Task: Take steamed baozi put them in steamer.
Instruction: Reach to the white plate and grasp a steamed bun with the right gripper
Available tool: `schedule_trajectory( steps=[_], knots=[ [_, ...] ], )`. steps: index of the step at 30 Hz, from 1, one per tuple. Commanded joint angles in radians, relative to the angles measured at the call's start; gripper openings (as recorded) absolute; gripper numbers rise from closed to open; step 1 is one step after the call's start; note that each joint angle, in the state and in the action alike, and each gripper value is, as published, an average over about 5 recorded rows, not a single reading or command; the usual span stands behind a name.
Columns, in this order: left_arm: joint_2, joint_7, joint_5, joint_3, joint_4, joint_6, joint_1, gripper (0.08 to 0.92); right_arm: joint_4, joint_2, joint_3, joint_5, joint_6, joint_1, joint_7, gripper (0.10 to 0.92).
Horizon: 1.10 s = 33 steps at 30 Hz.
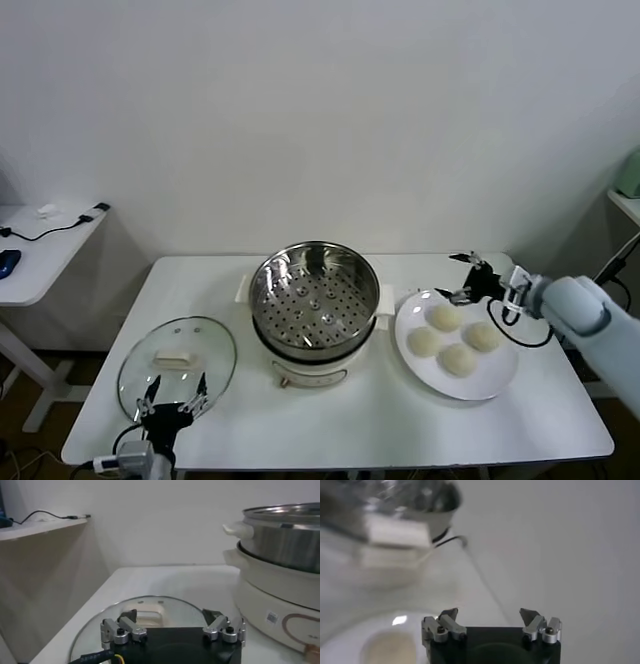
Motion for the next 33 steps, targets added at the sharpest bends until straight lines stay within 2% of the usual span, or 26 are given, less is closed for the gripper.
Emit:
schedule_trajectory(
  steps=[1, 6, 17, 33],
  knots=[
    [-0.005, 0.001, 0.006, 0.010, -0.008, -0.003, 0.002, 0.823, -0.213, -0.093, -0.707, -0.098, 0.072, 0.635, -0.418, 0.823],
    [-0.017, 0.002, 0.016, 0.012, -0.006, -0.003, -0.002, 0.823, -0.307, 0.045, -0.898, -0.053, 0.009, 0.775, -0.399, 0.823],
    [-0.043, 0.000, 0.033, 0.005, -0.001, -0.010, -0.003, 0.823, -0.460, 0.267, -0.854, -0.005, -0.081, 0.644, -0.333, 0.823],
    [-0.052, -0.001, 0.047, 0.007, -0.003, -0.019, 0.004, 0.823, -0.624, 0.418, -0.780, -0.080, -0.050, 0.544, -0.316, 0.823]
  ],
)
